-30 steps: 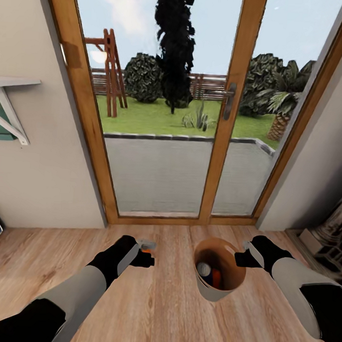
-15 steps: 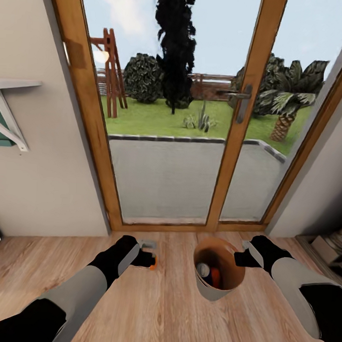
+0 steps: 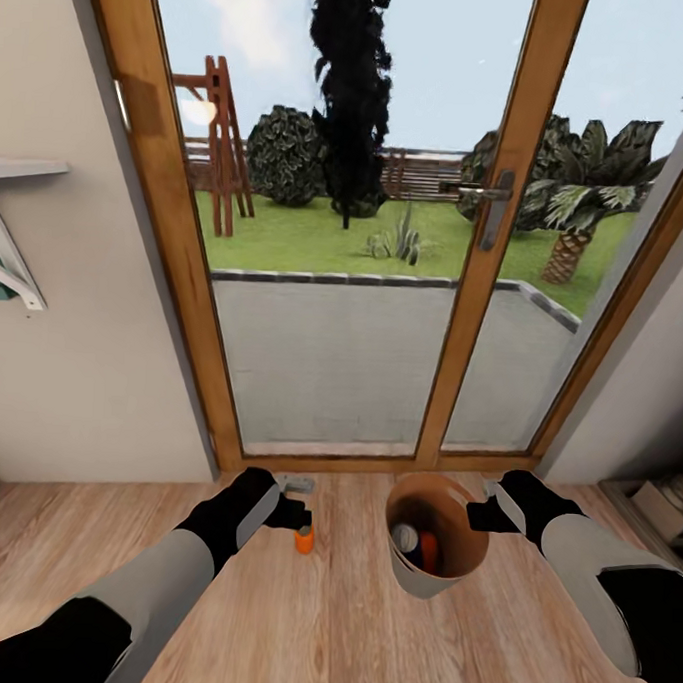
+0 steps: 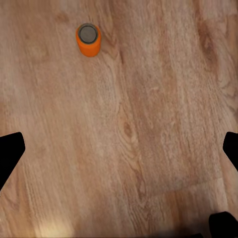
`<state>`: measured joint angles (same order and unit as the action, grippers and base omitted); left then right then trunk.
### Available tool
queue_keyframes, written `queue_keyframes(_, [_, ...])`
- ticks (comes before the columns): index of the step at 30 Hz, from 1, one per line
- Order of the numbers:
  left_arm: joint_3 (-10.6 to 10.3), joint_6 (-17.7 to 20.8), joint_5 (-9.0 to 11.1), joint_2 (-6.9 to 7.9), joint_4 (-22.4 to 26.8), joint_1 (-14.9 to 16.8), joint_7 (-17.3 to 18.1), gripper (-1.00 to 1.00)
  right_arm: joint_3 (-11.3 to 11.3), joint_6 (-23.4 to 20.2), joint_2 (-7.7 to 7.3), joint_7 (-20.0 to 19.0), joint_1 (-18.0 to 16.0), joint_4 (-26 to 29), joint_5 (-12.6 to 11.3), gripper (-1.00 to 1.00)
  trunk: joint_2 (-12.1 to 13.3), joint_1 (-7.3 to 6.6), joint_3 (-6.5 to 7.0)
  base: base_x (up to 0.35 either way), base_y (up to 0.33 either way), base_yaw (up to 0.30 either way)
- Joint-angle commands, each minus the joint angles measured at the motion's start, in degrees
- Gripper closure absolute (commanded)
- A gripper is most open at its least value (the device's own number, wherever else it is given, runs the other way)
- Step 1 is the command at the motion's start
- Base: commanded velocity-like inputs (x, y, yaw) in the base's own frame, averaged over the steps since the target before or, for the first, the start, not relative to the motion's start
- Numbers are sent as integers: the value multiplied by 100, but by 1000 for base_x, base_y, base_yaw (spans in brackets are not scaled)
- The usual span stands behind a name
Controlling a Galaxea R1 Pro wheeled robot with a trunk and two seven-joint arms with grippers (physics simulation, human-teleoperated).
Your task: Put the three can of soda from the living room inside the tash can in the kitchen.
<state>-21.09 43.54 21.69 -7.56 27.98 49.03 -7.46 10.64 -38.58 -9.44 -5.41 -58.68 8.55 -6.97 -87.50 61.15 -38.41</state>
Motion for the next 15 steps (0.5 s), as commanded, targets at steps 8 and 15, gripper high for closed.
queue_keyframes(8, [-1,45,-21,0,-45,0,-19,-100,-164,-84,-46,-12,-1,-79,-89,100,0,0,1,85,0,0])
queue_keyframes(15, [-1,63,-19,0,-49,1,-36,-100,-428,-87,-276,13,274,-118,-90,100,0,0,1,8,0,0])
